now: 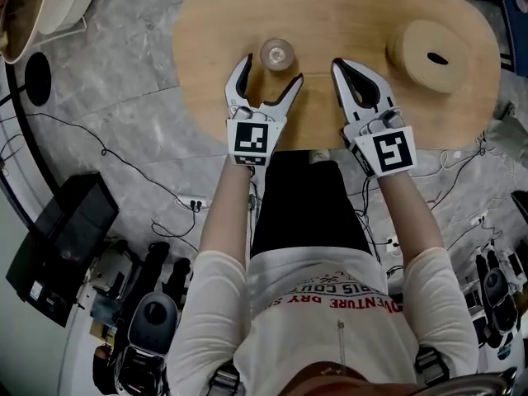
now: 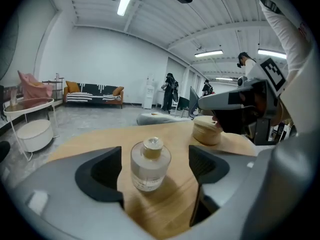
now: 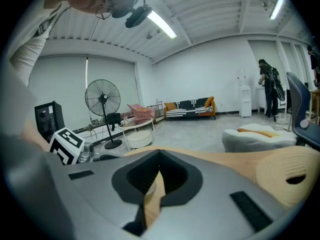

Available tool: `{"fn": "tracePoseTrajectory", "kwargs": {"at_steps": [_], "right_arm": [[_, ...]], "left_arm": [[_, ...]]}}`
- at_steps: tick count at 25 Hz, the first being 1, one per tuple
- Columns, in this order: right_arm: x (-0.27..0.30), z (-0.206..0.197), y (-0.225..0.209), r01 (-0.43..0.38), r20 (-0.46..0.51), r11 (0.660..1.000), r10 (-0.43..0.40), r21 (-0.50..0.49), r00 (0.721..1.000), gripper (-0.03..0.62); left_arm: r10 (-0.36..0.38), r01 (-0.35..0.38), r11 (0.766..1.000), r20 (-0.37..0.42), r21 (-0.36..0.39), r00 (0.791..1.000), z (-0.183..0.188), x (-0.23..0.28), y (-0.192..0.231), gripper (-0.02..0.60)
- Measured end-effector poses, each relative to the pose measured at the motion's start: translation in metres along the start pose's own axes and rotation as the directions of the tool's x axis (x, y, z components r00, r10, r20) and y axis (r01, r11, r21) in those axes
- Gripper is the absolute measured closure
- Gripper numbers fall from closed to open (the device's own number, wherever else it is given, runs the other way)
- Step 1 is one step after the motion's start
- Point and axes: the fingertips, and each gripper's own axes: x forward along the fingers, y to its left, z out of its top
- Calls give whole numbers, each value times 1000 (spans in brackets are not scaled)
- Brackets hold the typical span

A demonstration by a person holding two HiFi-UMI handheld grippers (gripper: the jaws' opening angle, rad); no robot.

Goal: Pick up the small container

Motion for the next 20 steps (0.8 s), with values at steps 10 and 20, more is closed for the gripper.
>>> {"fn": "tracePoseTrajectory", "kwargs": {"at_steps": [10, 20], "right_arm": [[20, -27, -14, -3, 39, 999, 2, 32, 999, 608], [21, -34, -26, -2, 27, 999, 1, 39, 1000, 608]], "left_arm": [[63, -64, 997, 23, 49, 998, -8, 42, 7, 164], [114, -115, 987, 19, 112, 993, -14, 57, 14, 167]]}}
